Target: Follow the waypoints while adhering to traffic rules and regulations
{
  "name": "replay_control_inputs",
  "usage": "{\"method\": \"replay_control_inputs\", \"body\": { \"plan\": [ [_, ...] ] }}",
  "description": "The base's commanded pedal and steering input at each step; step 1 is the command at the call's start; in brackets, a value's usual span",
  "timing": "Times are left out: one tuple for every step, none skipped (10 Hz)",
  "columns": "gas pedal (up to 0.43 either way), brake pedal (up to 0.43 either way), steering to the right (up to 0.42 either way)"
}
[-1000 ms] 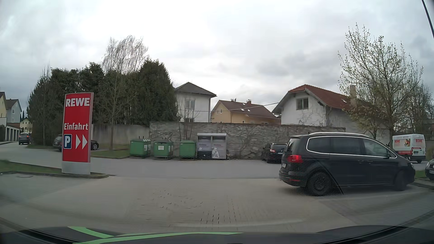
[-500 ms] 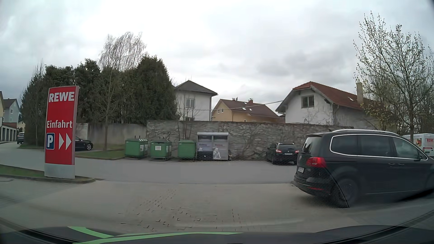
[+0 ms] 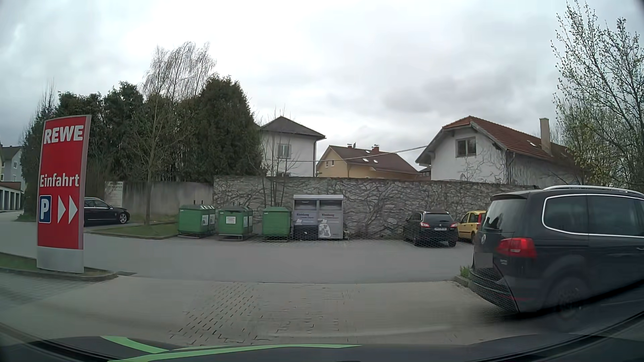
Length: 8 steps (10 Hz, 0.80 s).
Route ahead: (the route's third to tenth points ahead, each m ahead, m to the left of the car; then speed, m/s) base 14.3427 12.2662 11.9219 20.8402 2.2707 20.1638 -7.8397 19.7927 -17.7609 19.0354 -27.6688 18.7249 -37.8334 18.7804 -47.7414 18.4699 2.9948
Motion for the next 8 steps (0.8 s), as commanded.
{"method": "replay_control_inputs", "body": {
  "plan": [
    [0.0, 0.0, -0.016],
    [0.0, 0.006, -0.016],
    [0.0, 0.03, -0.017],
    [0.0, 0.067, -0.017],
    [0.0, 0.085, -0.017],
    [0.0, 0.091, -0.018],
    [0.0, 0.104, -0.017],
    [0.0, 0.122, -0.017]
  ]
}}
